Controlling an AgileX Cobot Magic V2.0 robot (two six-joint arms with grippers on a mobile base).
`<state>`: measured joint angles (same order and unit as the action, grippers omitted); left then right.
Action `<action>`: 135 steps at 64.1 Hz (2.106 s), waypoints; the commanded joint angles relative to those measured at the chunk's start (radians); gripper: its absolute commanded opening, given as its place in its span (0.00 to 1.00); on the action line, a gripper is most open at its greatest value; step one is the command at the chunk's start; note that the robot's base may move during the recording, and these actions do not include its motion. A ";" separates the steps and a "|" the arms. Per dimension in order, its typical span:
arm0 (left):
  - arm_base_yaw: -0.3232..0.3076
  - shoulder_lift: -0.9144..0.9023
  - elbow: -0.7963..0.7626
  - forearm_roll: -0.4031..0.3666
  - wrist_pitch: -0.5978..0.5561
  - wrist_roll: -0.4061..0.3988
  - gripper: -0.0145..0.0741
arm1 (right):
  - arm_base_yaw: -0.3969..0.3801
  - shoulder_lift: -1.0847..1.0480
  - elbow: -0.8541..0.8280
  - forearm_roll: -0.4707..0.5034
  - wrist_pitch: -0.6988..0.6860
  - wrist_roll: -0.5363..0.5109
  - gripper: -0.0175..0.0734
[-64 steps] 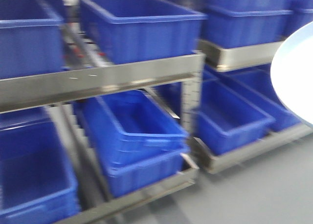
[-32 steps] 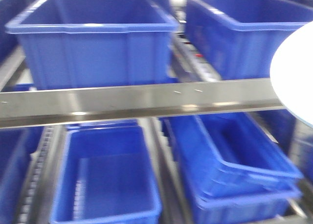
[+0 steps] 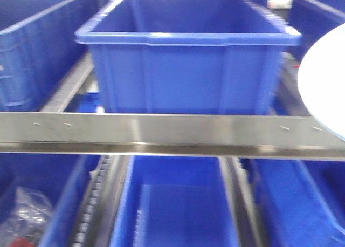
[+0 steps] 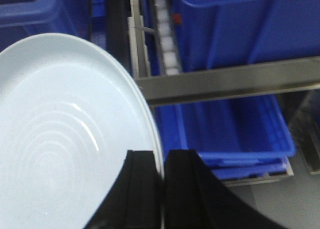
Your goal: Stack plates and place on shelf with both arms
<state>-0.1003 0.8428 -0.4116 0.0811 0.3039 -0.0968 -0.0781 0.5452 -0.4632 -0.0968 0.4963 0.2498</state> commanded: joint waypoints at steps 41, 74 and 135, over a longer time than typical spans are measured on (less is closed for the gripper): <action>0.002 -0.007 -0.027 0.000 -0.072 -0.005 0.26 | -0.005 0.001 -0.031 -0.004 -0.089 0.002 0.26; 0.002 -0.007 -0.027 0.000 -0.072 -0.005 0.26 | -0.005 0.001 -0.031 -0.004 -0.089 0.002 0.26; 0.002 -0.007 -0.027 0.000 -0.072 -0.005 0.26 | 0.022 0.103 -0.182 0.058 -0.225 0.002 0.26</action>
<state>-0.1003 0.8428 -0.4116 0.0811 0.3039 -0.0968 -0.0577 0.5967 -0.5382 -0.0692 0.4182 0.2498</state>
